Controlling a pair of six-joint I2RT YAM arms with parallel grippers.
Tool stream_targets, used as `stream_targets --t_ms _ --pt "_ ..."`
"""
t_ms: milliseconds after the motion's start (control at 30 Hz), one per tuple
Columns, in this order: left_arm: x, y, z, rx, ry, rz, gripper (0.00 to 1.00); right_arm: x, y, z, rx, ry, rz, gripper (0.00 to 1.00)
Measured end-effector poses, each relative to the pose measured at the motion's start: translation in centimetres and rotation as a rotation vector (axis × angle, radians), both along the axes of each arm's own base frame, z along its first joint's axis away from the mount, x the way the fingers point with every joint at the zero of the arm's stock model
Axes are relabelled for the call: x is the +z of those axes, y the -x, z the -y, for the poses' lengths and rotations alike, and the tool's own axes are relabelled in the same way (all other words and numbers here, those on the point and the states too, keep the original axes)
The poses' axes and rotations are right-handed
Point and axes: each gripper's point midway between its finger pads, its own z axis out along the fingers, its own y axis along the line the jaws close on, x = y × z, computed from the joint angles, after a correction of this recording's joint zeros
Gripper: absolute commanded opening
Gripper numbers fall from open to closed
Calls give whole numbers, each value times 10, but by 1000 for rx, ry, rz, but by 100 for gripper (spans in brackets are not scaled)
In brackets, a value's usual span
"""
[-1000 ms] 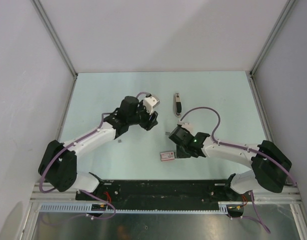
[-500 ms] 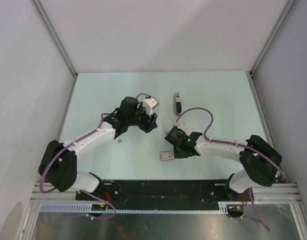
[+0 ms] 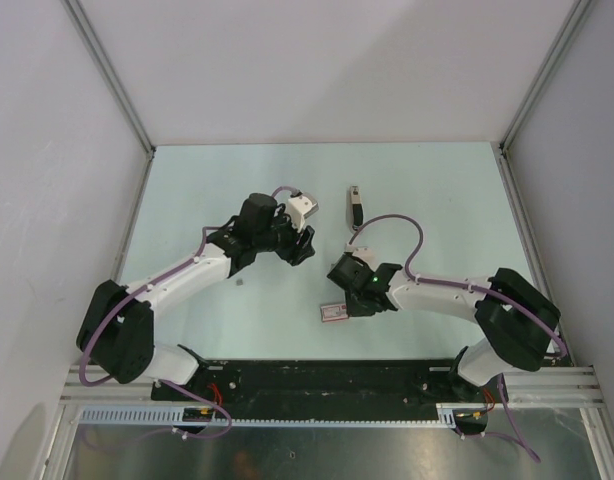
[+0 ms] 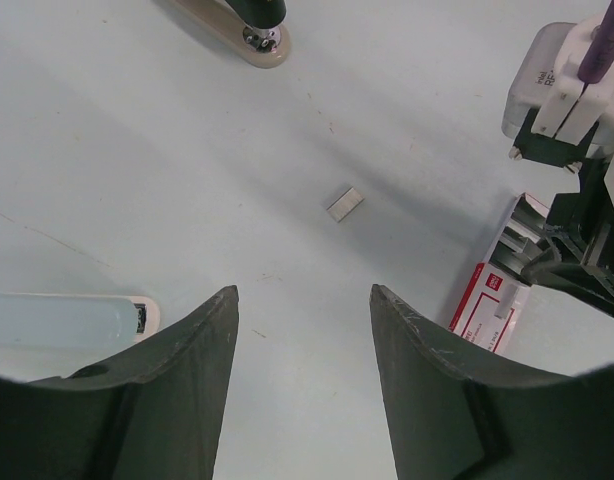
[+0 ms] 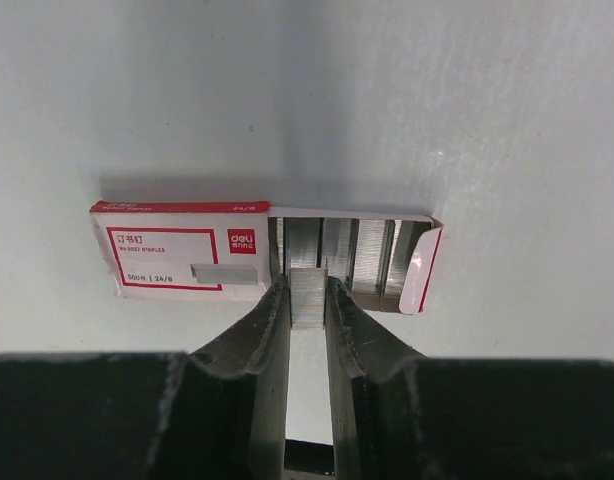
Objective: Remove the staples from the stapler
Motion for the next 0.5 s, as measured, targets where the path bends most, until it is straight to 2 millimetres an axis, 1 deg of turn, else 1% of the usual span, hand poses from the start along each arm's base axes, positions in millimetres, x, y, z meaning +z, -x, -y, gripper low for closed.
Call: stream_targets --t_ms 67,367,500 --pt "0 0 0 0 0 0 60 -1 0 0 0 2 -1 17" --pt "0 0 0 1 -1 -2 59 -2 1 0 5 7 -5 40" --pt "-1 0 0 0 -2 -2 59 -2 1 0 8 7 -4 42"
